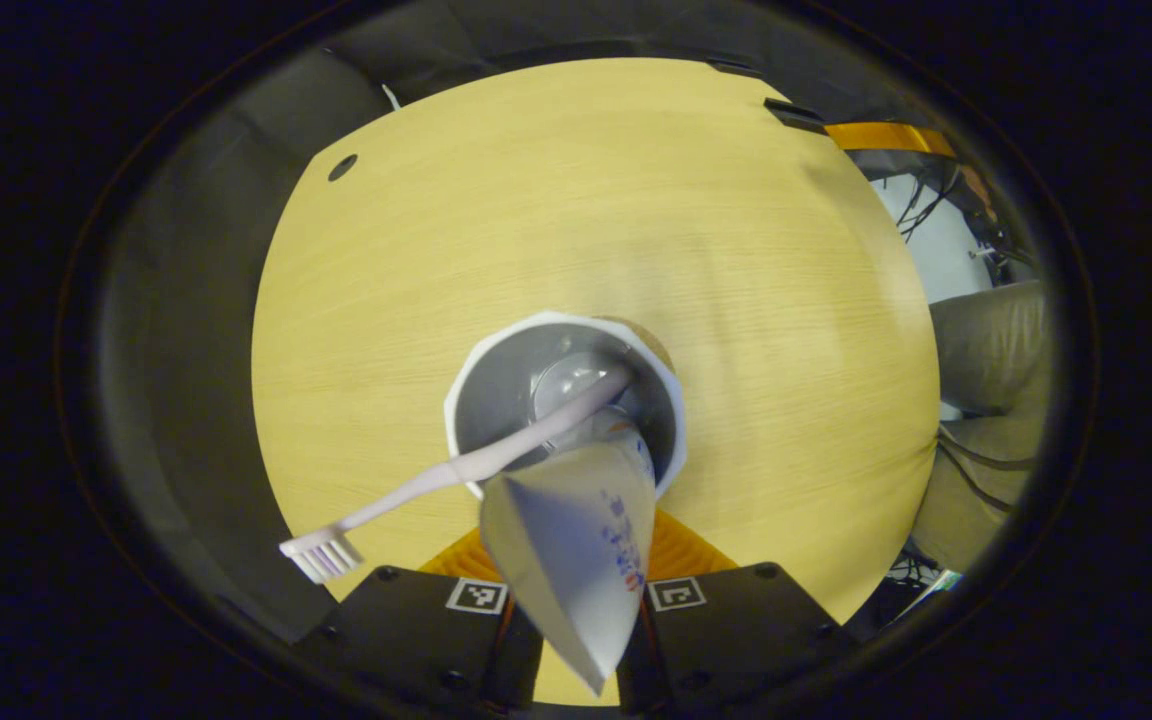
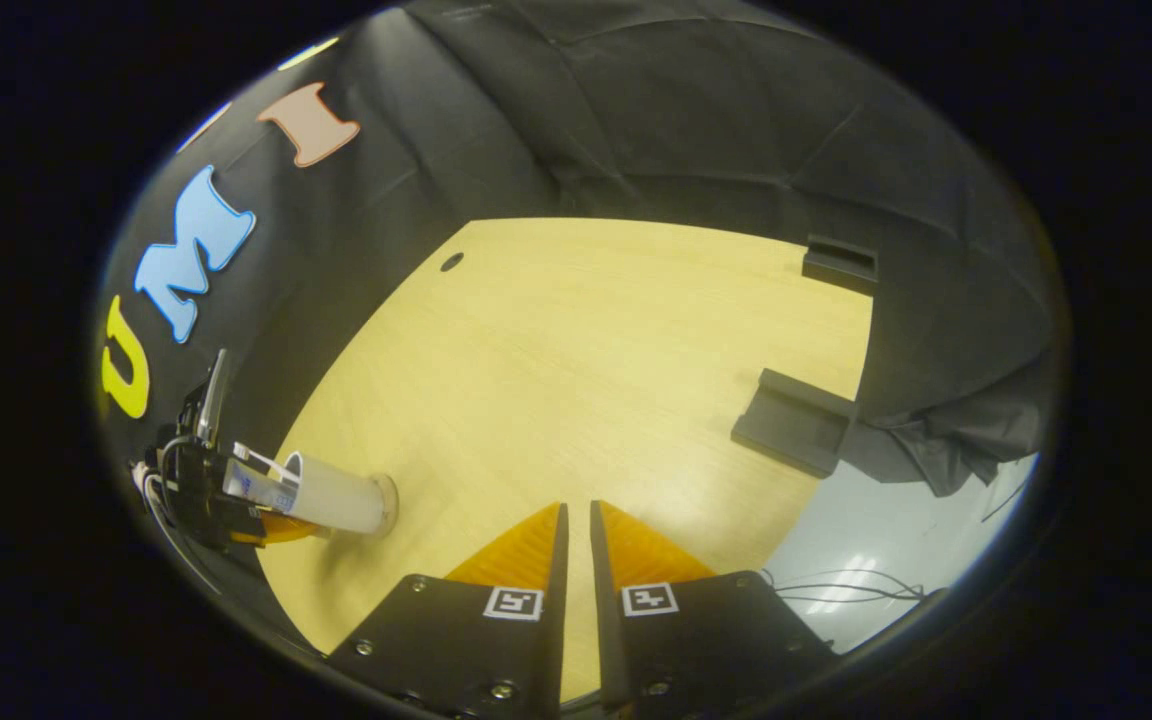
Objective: Put the toothbrush and toothpaste on the desktop into the cup, then pick up the cup and place it on the coaster on the desktop.
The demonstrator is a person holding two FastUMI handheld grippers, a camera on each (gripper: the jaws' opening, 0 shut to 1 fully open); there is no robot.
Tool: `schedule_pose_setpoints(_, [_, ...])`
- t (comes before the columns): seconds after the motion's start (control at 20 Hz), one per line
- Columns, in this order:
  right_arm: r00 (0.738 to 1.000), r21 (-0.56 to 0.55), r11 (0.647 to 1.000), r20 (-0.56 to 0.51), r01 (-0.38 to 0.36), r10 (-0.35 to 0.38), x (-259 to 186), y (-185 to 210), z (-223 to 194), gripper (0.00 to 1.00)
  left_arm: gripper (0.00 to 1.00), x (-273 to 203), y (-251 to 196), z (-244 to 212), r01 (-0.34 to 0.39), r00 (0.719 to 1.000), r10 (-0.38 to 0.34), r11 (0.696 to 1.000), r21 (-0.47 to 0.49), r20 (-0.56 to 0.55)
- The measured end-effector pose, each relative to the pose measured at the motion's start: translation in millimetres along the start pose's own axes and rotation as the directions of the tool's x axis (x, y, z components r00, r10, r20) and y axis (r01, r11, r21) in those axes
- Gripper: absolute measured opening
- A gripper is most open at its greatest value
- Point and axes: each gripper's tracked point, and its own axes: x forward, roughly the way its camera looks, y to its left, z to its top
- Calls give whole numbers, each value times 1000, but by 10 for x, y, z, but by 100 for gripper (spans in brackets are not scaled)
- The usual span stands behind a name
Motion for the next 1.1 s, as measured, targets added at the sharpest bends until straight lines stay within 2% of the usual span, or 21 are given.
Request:
schedule_pose_setpoints(0.1, [1000, -4, 1000, -5, -8, 7, -4, 20, -12, 14, 56, -24, -12, -20, -5, 1000, 6, 1000, -5, 10])
schedule_pose_setpoints(0.15, [1000, -5, 1000, -8, -12, 12, -8, 38, -21, 14, 76, -45, -21, -39, -12, 1000, 12, 1000, -10, 15])
schedule_pose_setpoints(0.2, [1000, -6, 1000, -10, -18, 18, -18, 61, -16, 15, 76, -67, -29, -52, -15, 1000, 16, 1000, -18, 22])
schedule_pose_setpoints(0.25, [1000, -9, 1000, -11, -26, 26, -17, 88, -14, 15, 69, -94, -42, -82, -19, 999, 20, 999, -32, 30])
schedule_pose_setpoints(0.3, [999, -16, 999, -10, -32, 32, -24, 124, -1, 14, 76, -117, -53, -115, -25, 999, 27, 998, -49, 39])
schedule_pose_setpoints(0.35, [999, -29, 999, -9, -41, 41, -37, 161, 6, 15, 69, -149, -66, -166, -34, 998, 37, 997, -73, 45])
schedule_pose_setpoints(0.45, [998, -64, 996, -4, -64, 64, -58, 282, 44, 15, 69, -210, -103, -285, -52, 996, 60, 990, -131, 62])
schedule_pose_setpoints(0.5, [997, -87, 993, -4, -77, 77, -69, 363, 58, 15, 66, -237, -101, -354, -63, 994, 75, 985, -161, 74])
schedule_pose_setpoints(0.6, [995, -140, 985, -10, -103, 103, -89, 525, 56, 15, 69, -308, -125, -512, -85, 988, 113, 967, -239, 104])
schedule_pose_setpoints(0.7, [991, -209, 969, -10, -130, 130, -117, 721, 68, 15, 69, -400, -161, -685, -109, 976, 167, 932, -346, 141])
schedule_pose_setpoints(0.75, [989, -244, 959, -4, -144, 147, -145, 844, 95, 15, 69, -463, -179, -766, -125, 966, 205, 906, -405, 160])
schedule_pose_setpoints(0.85, [981, -313, 933, 21, -175, 191, -208, 1124, 194, 15, 69, -626, -207, -966, -155, 936, 298, 829, -538, 189])
schedule_pose_setpoints(0.9, [976, -348, 918, 39, -189, 215, -250, 1278, 269, 15, 69, -737, -227, -1048, -171, 913, 355, 780, -602, 201])
schedule_pose_setpoints(1.1, [943, -441, 856, 59, -271, 329, -371, 1926, 437, 14, 69, -1187, -354, -1304, -193, 806, 561, 550, -812, 189])
